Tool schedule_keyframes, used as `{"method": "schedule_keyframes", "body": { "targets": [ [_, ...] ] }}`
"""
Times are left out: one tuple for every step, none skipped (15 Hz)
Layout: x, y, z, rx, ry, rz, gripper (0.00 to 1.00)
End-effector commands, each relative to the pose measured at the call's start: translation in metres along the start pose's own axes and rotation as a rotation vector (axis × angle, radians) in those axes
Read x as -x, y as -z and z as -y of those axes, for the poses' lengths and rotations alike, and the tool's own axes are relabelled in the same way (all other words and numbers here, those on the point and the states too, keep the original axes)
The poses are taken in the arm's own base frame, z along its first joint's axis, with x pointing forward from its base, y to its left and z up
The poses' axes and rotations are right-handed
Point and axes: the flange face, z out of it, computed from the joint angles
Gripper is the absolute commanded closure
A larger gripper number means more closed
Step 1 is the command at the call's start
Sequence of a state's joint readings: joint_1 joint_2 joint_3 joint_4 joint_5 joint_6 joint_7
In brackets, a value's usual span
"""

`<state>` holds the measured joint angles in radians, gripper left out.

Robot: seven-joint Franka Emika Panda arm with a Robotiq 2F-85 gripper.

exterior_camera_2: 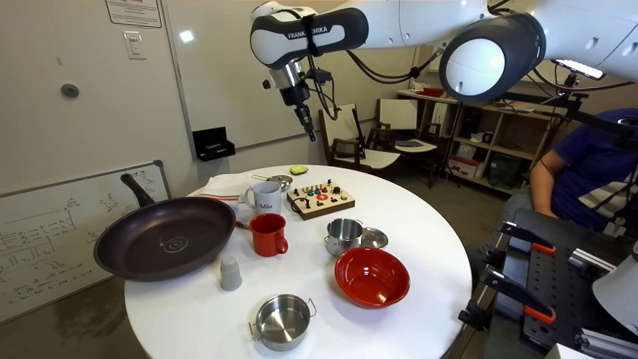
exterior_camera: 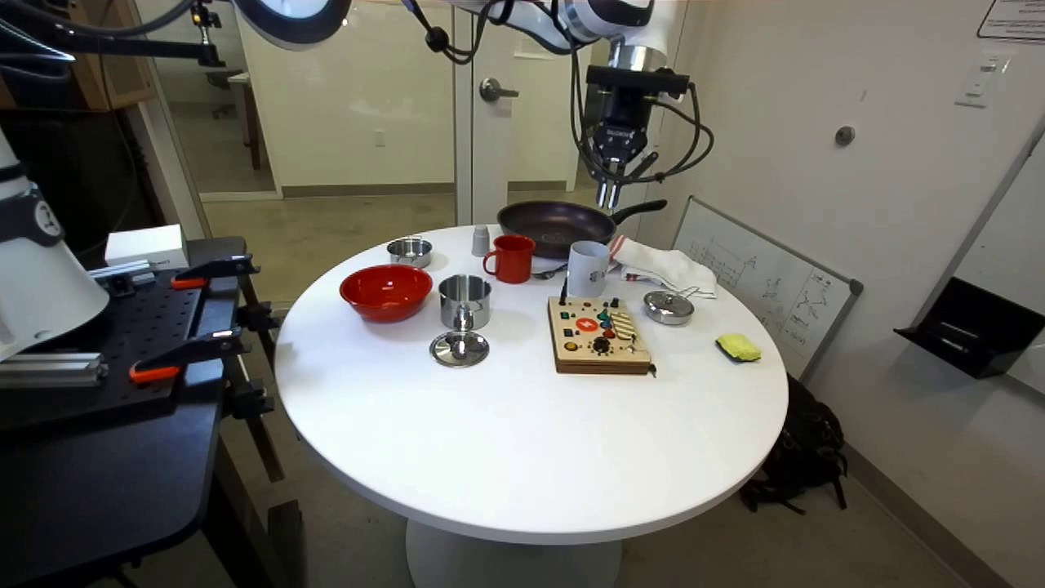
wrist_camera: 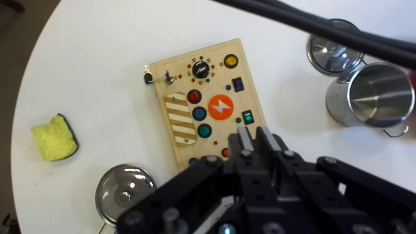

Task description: Press the button on the object on the table.

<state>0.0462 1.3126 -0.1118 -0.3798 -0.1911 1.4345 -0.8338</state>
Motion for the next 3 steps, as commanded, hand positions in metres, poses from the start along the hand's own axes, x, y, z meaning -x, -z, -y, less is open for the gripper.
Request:
{"method": "schedule_keyframes", "body": {
  "targets": [
    [0.0018, 0.0002, 0.0006, -0.016, -0.028, 0.0, 0.8],
    [0.003, -0.0001, 0.0004, -0.023, -0.042, 0.0, 0.72],
    [0.0035, -0.0006, 0.0002, -0.026, -0.051, -0.001, 0.68]
  ]
}}
